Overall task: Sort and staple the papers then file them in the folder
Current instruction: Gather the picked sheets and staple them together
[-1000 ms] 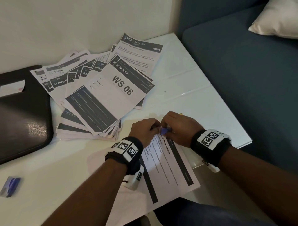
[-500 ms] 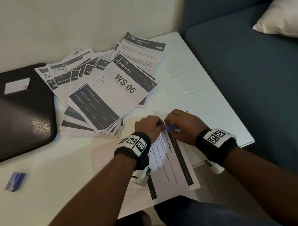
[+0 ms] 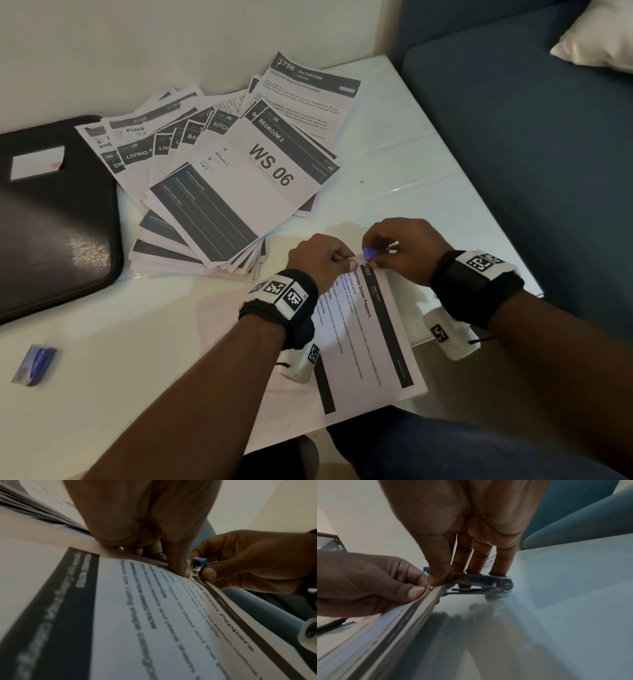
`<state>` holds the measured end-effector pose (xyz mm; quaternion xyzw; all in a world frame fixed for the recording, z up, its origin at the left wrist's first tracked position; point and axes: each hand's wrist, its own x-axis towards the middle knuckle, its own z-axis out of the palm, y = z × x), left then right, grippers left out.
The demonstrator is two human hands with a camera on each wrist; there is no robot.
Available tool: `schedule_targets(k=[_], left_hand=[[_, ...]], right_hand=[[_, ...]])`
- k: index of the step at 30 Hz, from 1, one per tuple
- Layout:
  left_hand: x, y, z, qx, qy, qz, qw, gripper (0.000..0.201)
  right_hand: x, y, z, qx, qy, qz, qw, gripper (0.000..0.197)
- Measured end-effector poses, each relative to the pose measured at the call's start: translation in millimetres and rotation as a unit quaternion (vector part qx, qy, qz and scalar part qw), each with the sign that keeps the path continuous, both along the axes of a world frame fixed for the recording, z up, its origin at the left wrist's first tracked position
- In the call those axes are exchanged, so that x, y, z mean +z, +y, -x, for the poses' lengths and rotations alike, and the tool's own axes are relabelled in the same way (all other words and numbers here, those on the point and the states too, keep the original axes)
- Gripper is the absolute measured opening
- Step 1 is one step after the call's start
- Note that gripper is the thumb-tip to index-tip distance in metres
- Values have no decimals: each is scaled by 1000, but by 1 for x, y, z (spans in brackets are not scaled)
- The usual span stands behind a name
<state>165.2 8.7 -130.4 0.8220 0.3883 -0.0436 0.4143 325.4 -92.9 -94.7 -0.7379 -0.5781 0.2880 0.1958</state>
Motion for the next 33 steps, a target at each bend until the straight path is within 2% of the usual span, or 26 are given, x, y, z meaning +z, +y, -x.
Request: schedule_targets(k=[2, 7, 18, 23, 27, 29, 33], left_hand=[[0, 0, 0, 2, -1, 2, 1000, 8], [6, 3, 1, -5, 6, 16, 1000, 12], [13, 5, 3, -21, -16, 30, 999, 11], [15, 3, 7, -16, -44, 52, 998, 10], [18, 1, 6, -22, -57, 54, 997, 11], [16, 1, 9, -24, -45, 52, 997, 9], [7, 0, 21, -4, -30, 36, 999, 5]], right_hand=[[0, 4, -1, -2, -3, 17, 1000, 21], [-1, 10, 5, 29, -74, 63, 995, 14], [7, 9, 4, 77, -123, 103, 984, 13], [16, 6, 1, 95, -114, 109, 983, 9], [17, 5, 3, 107, -108, 115, 982, 15], [17, 3, -2, 91, -113, 118, 982, 16], [25, -7, -35, -23, -115, 102, 988, 17]])
